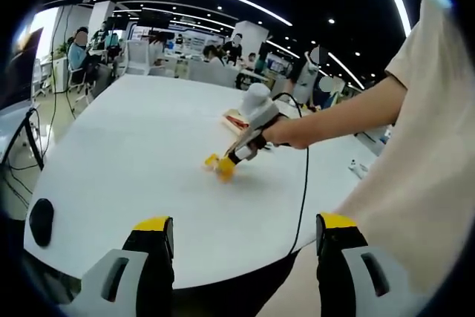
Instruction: Place the target food into the container with the food tongs after gripping and lifting it, then release it inside without dropping or visibly crushing the food.
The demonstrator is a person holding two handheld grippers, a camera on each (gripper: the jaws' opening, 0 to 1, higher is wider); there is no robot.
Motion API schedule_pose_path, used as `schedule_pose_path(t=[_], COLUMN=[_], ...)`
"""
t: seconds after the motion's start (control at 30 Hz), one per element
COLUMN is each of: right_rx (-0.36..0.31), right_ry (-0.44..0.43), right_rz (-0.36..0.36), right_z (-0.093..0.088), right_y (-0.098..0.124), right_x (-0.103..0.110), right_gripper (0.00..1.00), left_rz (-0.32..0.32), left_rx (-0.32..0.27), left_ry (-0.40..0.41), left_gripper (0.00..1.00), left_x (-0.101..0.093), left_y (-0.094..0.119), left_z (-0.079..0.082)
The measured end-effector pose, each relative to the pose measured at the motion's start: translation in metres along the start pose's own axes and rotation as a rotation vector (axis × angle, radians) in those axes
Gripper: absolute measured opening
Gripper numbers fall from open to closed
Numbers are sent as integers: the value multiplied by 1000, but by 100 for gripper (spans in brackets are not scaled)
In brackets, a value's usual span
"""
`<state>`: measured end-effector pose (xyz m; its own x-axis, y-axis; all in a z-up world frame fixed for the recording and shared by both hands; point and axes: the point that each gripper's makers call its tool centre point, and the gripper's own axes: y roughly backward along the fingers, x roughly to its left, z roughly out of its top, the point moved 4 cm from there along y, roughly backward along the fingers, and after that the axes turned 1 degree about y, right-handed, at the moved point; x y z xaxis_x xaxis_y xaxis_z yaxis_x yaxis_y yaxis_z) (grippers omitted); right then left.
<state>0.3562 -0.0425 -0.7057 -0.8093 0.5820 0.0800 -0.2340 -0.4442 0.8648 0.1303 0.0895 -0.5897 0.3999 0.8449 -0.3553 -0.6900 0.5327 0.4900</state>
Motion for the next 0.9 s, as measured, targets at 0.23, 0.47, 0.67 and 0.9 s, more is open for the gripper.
schedule_pose_path(t=[0.23, 0.47, 0.67, 0.9], right_rx=[-12, -42, -63, -82], right_ry=[9, -18, -27, -28], right_rz=[2, 3, 11, 12], right_z=[-1, 1, 4, 10], right_y=[1, 6, 9, 14], right_x=[0, -3, -4, -8], right_gripper=[26, 26, 26, 25], left_rz=[5, 1, -5, -10], left_rx=[0, -1, 0, -3], left_ry=[2, -1, -7, -13], left_gripper=[78, 78, 79, 79], left_x=[-2, -4, -6, -6], left_y=[2, 0, -2, -5], left_z=[0, 1, 3, 6])
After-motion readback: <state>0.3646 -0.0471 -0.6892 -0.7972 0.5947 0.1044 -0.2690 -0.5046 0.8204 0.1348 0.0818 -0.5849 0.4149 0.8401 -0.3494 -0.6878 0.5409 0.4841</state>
